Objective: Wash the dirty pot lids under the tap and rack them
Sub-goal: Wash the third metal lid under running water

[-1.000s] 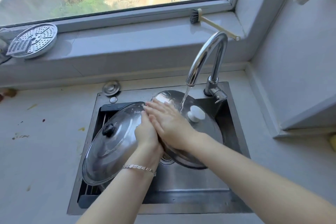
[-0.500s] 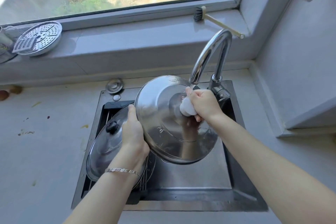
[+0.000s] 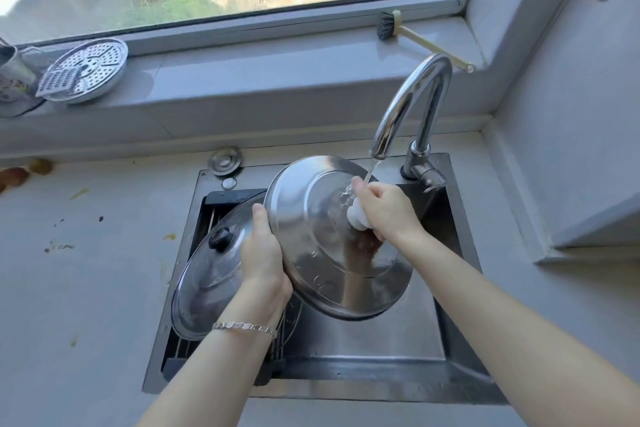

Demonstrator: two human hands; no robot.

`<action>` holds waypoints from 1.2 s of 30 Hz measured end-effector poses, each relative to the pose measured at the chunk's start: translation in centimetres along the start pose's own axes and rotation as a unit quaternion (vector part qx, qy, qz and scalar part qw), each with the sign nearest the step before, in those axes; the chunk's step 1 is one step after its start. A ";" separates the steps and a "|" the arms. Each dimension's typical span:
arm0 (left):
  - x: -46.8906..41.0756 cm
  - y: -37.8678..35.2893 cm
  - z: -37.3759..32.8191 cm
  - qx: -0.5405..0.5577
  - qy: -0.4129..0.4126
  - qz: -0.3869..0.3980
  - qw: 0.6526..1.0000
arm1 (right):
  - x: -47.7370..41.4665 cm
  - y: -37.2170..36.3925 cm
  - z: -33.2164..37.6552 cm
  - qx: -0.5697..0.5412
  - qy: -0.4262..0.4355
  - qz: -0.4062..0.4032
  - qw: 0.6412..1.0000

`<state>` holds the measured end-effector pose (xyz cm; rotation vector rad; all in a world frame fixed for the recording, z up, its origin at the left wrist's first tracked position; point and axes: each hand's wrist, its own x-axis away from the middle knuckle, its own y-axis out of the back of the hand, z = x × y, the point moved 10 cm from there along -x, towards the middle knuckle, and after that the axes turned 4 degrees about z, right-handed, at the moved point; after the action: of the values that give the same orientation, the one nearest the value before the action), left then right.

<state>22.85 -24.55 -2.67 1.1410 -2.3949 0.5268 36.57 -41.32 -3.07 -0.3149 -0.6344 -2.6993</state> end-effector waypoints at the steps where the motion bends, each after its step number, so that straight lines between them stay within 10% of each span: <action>1: -0.1 -0.1 0.0 0.007 -0.001 -0.002 1.000 | 0.0 0.6 -0.5 -0.023 -0.014 -0.006 1.000; 5: -1.4 -0.4 0.4 0.043 0.024 0.017 0.999 | 0.2 5.8 -5.8 -0.011 -0.096 -0.119 0.988; 9: -1.7 -2.1 2.2 0.040 0.062 0.075 0.994 | 1.2 4.5 -11.0 -0.207 -0.216 0.006 0.954; 14: -0.4 -2.0 6.9 -0.140 0.145 0.079 0.976 | 0.8 10.7 -7.9 -0.123 -0.100 -0.105 0.982; 20: 2.0 -2.4 10.6 -0.002 0.322 0.070 0.944 | 0.3 10.2 -0.5 -0.029 0.069 -0.064 0.995; 29: 2.1 -1.8 10.7 0.001 0.235 0.096 0.967 | 1.9 9.4 -8.7 -0.115 -0.060 -0.054 0.990; 36: 0.4 -2.1 3.3 -0.285 -0.026 0.091 0.954 | 4.8 2.7 -16.0 -0.063 -0.238 0.081 0.966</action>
<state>23.57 -27.71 -4.86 0.6901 -2.4666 -0.1492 31.12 -52.40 -14.59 -1.0244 -0.5320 -2.5164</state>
